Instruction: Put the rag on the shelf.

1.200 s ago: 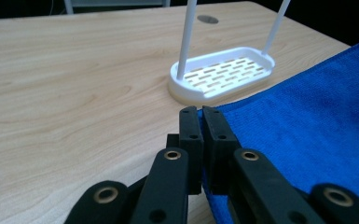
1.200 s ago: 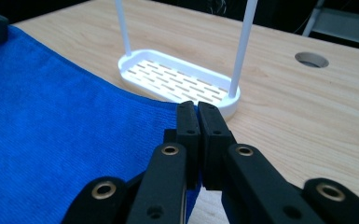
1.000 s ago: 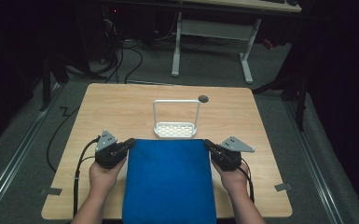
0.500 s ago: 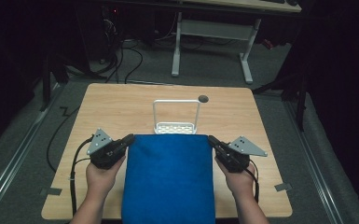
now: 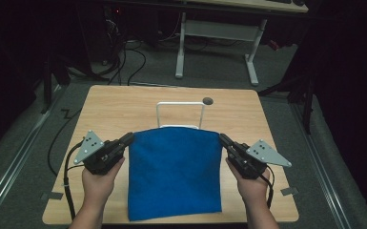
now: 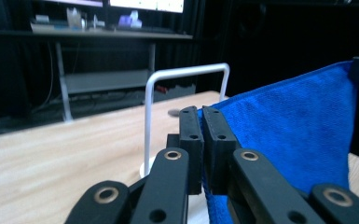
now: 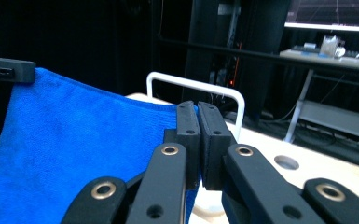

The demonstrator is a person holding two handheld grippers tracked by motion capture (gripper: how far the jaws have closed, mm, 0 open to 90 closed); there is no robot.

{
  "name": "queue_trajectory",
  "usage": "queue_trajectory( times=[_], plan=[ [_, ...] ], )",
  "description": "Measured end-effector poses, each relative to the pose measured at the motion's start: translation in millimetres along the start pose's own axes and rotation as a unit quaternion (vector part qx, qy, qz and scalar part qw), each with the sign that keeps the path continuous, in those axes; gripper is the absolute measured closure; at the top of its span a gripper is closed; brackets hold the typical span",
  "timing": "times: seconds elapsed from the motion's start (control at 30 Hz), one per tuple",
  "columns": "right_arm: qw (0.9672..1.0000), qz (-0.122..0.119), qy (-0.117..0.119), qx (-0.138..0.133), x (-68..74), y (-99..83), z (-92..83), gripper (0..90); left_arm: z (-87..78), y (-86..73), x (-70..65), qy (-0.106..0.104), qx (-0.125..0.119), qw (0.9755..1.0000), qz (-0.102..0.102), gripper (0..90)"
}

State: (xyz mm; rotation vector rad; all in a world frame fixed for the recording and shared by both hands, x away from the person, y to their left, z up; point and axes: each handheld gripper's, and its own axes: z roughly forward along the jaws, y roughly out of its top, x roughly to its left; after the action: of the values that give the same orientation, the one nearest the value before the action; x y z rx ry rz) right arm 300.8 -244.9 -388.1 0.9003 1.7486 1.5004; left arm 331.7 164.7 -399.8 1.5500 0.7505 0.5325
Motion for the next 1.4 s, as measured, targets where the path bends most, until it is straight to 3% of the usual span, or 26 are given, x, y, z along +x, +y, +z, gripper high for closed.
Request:
queue_trajectory(
  times=[0.17, 0.43, 0.57, 0.63, 1.07, 1.3, 1.4],
  plan=[
    [0.9997, -0.008, -0.006, -0.021, 2.1, 11.1, -9.2, 88.8, -8.6, 14.8, -4.4, 0.0, -0.027, 0.9996, 0.012, 87.8],
    [0.9993, -0.015, -0.016, -0.031, -1.2, 23.4, -10.3, 89.1, -3.6, 33.9, 1.3, 0.003, -0.041, 0.9988, 0.027, 87.9],
    [0.999, -0.02, -0.022, -0.032, -7.1, 31.6, -6.8, 89.2, 6.1, 44.0, 5.6, 0.004, -0.035, 0.9987, 0.036, 87.9],
    [0.9991, -0.021, -0.024, -0.027, -11.5, 37.5, -0.8, 89.2, 15.0, 49.3, 11.5, -0.009, -0.032, 0.9991, 0.026, 87.9],
    [0.9992, -0.007, -0.036, -0.016, -39.7, 64.6, 22.7, 89.1, 50.4, 78.7, 29.1, 0.012, 0.008, 0.9979, 0.063, 87.7],
    [0.9987, -0.004, -0.047, -0.019, -50.8, 80.0, 33.9, 89.2, 62.5, 94.5, 42.7, 0.018, 0.015, 0.9983, 0.053, 87.8],
    [0.9984, 0.003, -0.053, -0.019, -58.1, 85.9, 40.6, 89.2, 71.3, 104.9, 46.0, 0.029, 0.025, 0.9969, 0.069, 87.7]
  ],
)
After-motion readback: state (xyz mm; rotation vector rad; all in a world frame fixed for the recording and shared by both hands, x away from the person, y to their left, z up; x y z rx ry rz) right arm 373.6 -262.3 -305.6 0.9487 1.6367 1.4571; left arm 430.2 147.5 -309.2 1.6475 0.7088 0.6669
